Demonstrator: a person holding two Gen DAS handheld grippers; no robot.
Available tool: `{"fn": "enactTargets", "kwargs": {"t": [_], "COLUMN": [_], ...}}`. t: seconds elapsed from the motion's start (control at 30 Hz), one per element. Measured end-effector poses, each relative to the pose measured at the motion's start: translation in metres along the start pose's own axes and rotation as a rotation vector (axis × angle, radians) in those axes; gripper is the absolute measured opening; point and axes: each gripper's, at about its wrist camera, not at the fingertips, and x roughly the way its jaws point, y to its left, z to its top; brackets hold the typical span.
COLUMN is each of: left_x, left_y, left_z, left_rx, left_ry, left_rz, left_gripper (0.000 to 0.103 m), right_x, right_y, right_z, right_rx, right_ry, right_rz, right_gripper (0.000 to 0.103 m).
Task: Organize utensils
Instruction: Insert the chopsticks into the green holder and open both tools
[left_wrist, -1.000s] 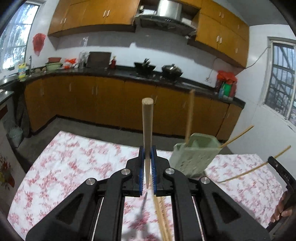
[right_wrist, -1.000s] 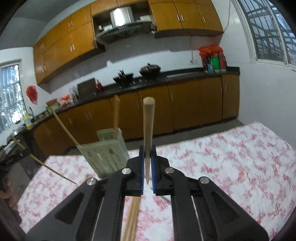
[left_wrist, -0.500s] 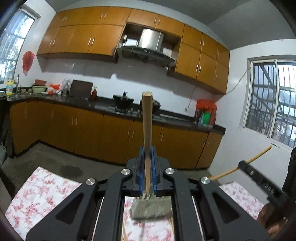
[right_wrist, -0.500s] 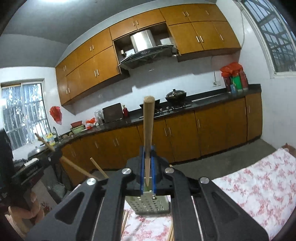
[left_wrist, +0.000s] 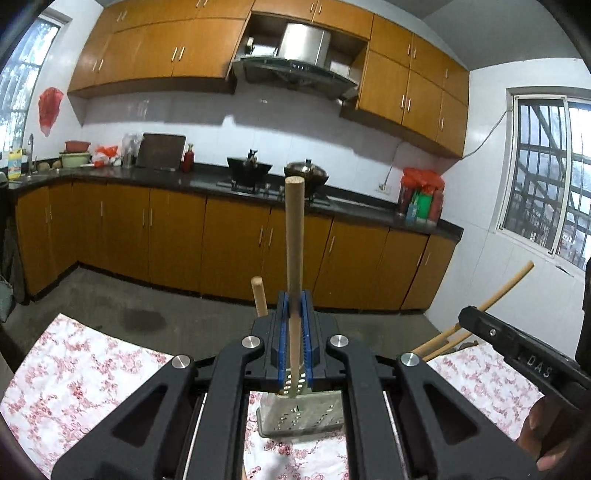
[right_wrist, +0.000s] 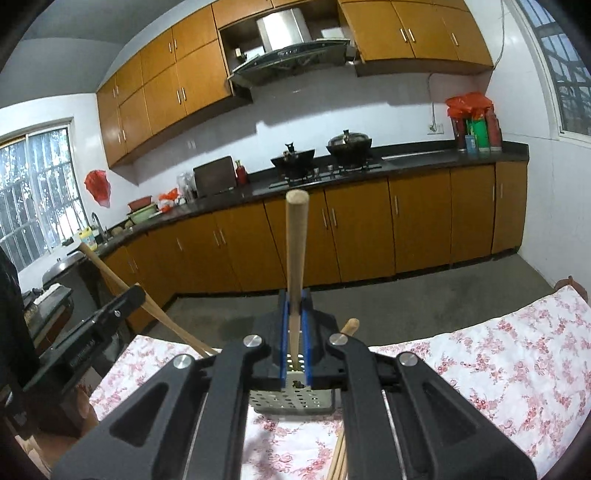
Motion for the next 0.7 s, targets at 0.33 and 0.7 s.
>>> {"fn": "enactTargets", "kwargs": {"t": [0.33,0.7], "left_x": [-0.002,-0.042], "left_y": [0.006,0.016], "left_z": [0.0,0.013], "left_rx": [-0.017,-0.053], "left_ry": [0.021,-0.054], "left_rz": [-0.006,0.004], "left_gripper": [0.03,0.037], "right_x": [0.0,-0.056], "right_y": [0.001,-0.016], "right_z": [0.0,-0.004], "right_rx": [-0.007,0.012], "right_ry": [-0.013,-0.101], "right_rz": [-0.011,-0.061], "right_gripper": [0.021,0.023]}}
